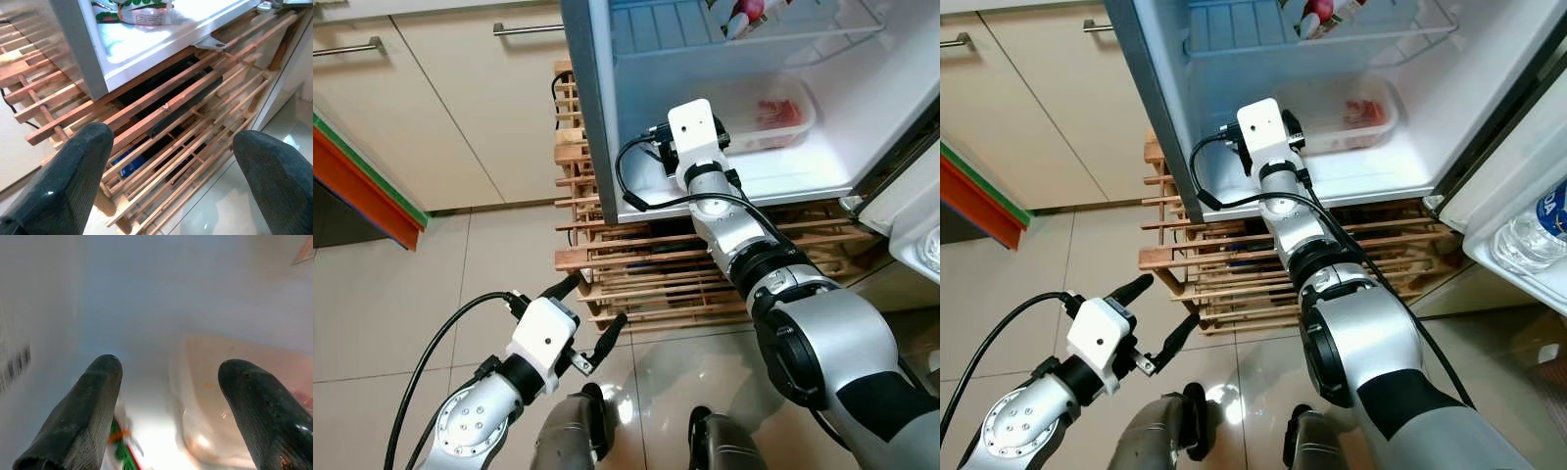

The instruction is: Restocking fridge

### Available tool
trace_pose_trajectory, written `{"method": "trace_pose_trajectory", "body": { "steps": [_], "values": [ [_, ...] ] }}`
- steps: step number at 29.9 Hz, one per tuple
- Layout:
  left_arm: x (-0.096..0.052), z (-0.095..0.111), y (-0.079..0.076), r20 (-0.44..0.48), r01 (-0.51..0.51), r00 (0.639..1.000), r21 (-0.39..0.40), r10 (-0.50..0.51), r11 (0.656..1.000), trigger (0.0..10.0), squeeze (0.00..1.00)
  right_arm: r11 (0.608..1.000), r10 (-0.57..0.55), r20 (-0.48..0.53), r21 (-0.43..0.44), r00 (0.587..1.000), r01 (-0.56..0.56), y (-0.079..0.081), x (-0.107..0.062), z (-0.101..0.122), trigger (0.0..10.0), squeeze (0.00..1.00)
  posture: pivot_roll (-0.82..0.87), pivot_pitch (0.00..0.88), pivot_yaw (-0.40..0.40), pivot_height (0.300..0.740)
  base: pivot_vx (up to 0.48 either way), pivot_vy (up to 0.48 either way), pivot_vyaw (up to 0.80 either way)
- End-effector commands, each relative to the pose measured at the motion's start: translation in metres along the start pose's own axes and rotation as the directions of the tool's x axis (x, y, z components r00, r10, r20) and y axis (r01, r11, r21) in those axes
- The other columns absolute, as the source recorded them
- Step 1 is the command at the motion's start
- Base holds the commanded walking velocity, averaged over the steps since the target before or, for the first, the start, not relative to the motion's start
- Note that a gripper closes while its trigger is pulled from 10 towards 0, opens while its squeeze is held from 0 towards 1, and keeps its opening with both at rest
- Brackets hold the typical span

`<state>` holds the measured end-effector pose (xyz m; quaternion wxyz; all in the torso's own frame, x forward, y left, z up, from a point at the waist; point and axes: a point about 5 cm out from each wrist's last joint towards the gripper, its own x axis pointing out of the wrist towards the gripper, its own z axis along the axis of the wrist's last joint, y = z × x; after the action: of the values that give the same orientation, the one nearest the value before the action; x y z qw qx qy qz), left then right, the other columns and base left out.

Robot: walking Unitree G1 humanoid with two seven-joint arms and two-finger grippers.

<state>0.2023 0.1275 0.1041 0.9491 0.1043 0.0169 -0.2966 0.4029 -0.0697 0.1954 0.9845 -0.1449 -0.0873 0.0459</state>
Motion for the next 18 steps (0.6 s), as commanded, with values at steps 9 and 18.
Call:
{"method": "trace_pose_trajectory", "body": {
  "steps": [9, 18],
  "values": [
    [0.034, -0.006, 0.008, -0.004, -0.059, 0.998, -0.067, 0.059, 0.996, 10.0, 0.0, 0.991, -0.039, 0.126, 0.133, 0.991, 0.023, 0.003, -0.033, -0.018, 10.0, 0.0, 0.1, 0.112, -0.029, 0.74, 0.0, 0.0, 0.0],
    [0.058, 0.005, 0.018, 0.029, -0.131, 0.99, -0.118, 0.135, 0.984, 10.0, 0.0, 0.987, -0.065, 0.039, 0.151, 0.997, 0.058, -0.017, -0.098, -0.058, 10.0, 0.0, 0.03, 0.036, -0.036, 0.74, 0.0, 0.0, 0.0]
  ]
}}
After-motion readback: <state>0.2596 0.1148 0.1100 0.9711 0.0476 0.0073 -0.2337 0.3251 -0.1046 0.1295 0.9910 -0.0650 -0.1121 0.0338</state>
